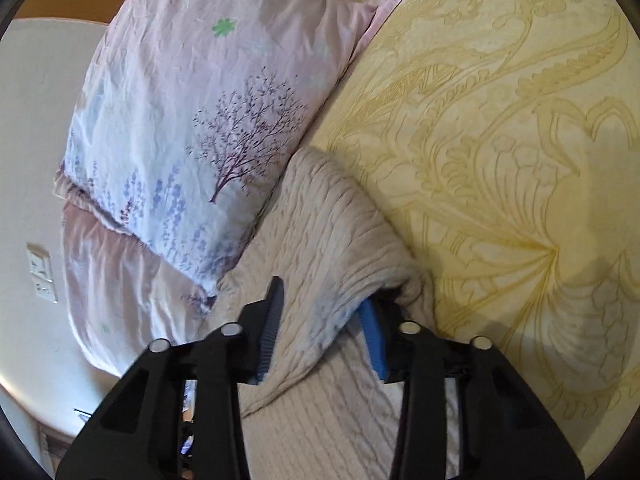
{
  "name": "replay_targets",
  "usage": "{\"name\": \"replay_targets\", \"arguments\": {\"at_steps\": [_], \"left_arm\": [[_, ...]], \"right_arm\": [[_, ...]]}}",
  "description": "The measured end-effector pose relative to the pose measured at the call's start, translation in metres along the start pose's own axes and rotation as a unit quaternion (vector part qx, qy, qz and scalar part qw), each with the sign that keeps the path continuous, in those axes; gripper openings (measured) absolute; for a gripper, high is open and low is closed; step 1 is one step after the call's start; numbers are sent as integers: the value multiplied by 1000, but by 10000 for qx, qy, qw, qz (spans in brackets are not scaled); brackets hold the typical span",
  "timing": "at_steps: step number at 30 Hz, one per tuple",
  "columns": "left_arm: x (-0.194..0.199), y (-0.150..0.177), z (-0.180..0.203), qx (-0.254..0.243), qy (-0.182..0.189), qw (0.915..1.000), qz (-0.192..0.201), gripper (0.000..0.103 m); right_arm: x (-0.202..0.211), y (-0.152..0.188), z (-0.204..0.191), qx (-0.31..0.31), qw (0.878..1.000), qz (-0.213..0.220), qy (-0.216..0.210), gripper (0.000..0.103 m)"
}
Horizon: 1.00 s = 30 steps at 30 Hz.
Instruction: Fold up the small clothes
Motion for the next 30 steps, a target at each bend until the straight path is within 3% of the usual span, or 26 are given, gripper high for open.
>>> {"name": "replay_targets", "arguments": {"at_steps": [1, 2, 5, 8, 13, 15, 16, 19, 20, 21, 26, 30], "left_arm": [[2, -3, 2, -64, 30, 10000, 42, 8], [6, -7, 5, -135, 76, 9998, 99, 7], [23, -18, 9, -453, 110, 9983, 346, 7], [33, -21, -2, -799, -197, 9954, 493, 7], [22, -9, -30, -725, -551, 9956, 208, 8], [23, -7, -31, -764, -566, 9950, 298, 11], [23, -7, -31, -800, -596, 9946, 300, 12], [30, -5, -29, -812, -541, 9947, 313, 27], [36, -4, -28, -816, -470, 9950, 317, 40], [46, -4, -29, -832, -401, 9950, 378, 49], [110, -16, -53, -862, -441, 9910, 925, 74], [161, -34, -101, -505, -881, 9841, 1458, 75]], "right_arm": [[-1, 1, -2, 84, 10000, 31, 33, 11], [1, 2, -5, 211, 9997, 87, 2, 9], [11, 12, -18, 669, 9976, 192, -71, 8], [14, 25, -23, 1019, 9947, 95, -32, 8], [3, 40, -18, 1559, 9862, 54, 559, 8], [5, 42, -21, 1859, 9798, 125, 730, 9], [7, 42, -22, 1944, 9777, 142, 785, 11], [17, 43, -24, 2155, 9717, 245, 937, 44], [22, 43, -24, 2175, 9711, 297, 940, 58], [27, 44, -24, 2187, 9713, 358, 864, 62], [35, 61, -33, 2357, 9707, 269, 389, 67], [30, 81, -43, 2535, 9670, -26, -235, 67]]}}
Point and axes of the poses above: each gripper's, at about its wrist camera, not at the fingertips, and x roughly against the way its jaws point, z to its right, y to its underside, the point moved 5 cm from there along -x, roughly the way its jaws point, and after that the axes turned 12 degrees about z, right-handed, at the moved point
